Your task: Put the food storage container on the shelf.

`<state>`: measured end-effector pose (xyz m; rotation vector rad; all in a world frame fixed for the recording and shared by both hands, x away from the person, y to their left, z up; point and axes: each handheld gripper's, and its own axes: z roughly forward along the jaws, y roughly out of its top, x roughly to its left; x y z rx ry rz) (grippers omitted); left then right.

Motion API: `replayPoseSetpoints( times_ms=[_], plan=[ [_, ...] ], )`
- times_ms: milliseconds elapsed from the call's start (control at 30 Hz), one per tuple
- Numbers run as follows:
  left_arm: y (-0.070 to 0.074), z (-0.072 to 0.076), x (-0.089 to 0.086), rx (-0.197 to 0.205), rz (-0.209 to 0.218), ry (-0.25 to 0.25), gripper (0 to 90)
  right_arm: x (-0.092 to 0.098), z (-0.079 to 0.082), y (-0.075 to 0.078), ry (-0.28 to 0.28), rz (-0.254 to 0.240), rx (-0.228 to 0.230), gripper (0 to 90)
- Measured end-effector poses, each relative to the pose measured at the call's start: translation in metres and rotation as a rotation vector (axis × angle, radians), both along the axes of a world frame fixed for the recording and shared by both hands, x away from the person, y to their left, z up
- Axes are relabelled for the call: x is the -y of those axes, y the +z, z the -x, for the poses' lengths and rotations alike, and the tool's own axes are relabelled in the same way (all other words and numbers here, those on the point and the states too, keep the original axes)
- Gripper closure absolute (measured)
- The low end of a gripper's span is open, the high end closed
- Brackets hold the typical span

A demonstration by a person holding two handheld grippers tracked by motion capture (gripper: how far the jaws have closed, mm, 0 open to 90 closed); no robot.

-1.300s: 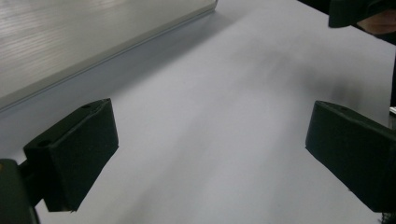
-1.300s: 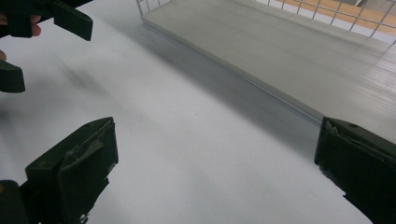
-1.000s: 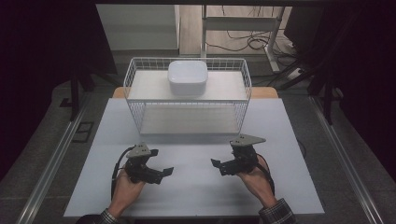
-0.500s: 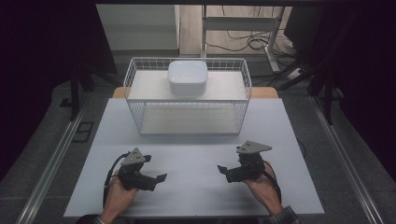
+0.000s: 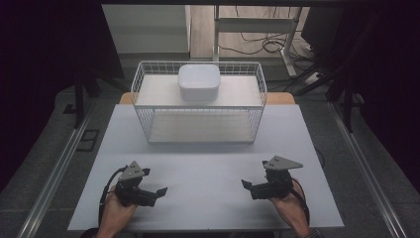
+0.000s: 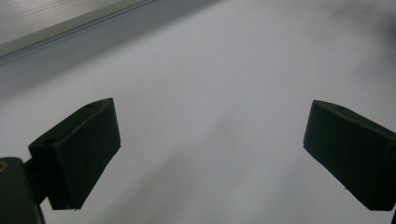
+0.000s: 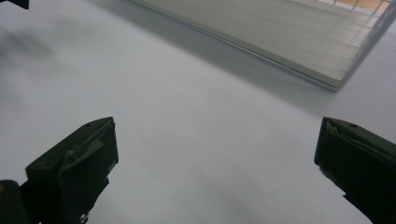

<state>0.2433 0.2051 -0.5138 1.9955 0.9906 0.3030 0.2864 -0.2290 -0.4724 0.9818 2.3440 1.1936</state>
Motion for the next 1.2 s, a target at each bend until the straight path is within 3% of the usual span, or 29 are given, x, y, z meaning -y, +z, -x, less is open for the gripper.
replayPoseSetpoints(
  times_ms=[567, 1200],
  plan=[
    [-0.006, 0.022, -0.032, -0.002, 0.001, 0.084, 3.5, 0.037, 0.019, -0.006, -0.1, -0.015, 0.006, 0.0],
    [-0.012, 0.043, -0.064, -0.014, 0.015, 0.17, 3.6, 0.076, 0.043, -0.017, -0.206, 0.041, -0.012, 0.0]
  ],
)
